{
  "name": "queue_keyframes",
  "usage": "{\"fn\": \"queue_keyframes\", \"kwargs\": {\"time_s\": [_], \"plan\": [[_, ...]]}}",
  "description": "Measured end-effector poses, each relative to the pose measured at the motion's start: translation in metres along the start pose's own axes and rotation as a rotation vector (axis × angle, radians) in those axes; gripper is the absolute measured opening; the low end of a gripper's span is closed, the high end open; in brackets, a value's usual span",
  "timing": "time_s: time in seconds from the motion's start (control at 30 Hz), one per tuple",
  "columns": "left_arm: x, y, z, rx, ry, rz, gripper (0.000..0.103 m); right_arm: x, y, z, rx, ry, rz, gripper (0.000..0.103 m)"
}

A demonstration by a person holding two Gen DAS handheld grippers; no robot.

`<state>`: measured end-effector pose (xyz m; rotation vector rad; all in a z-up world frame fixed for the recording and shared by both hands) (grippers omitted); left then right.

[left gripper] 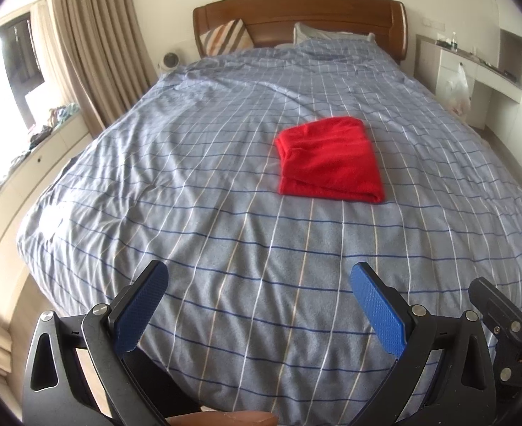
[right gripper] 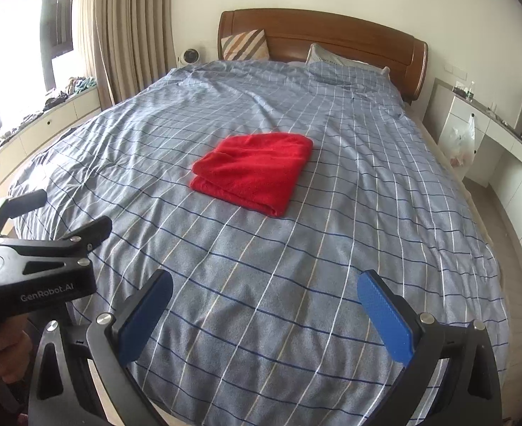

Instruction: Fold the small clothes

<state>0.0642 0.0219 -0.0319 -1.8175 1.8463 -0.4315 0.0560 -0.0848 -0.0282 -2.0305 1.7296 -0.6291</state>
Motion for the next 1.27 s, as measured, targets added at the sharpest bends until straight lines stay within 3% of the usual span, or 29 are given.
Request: {"fn": "queue_keyframes", "kwargs": {"time_s": [0.37,0.8,1.27], "plan": [[-0.009,0.0,-0.011,-0.007,0.027,-0.034,0.103,-0.01,-0.005,-0.024,0.021,-0.029,-0.003,0.102],[-0.005,0.001,-0.01,-0.024,0.063,-0.021,0.103,-0.006,-0.004,-0.02,0.006,-0.012,0.012,0.102],[-0.001,0.002,-0.005,-0.024,0.028,-0.013,0.103,0.001,-0.006,-0.019,0.015,-0.035,0.043,0.102]]}}
Point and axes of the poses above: each gripper's, at about its wrist camera, not at the fingertips, and z roughly the way its jaws point, x to its right, y to its underside, the point moved 5 cm from there along z, roughly the way its jaws point, and after that the axes turned 10 degrees about -x, right-handed, at the moved point
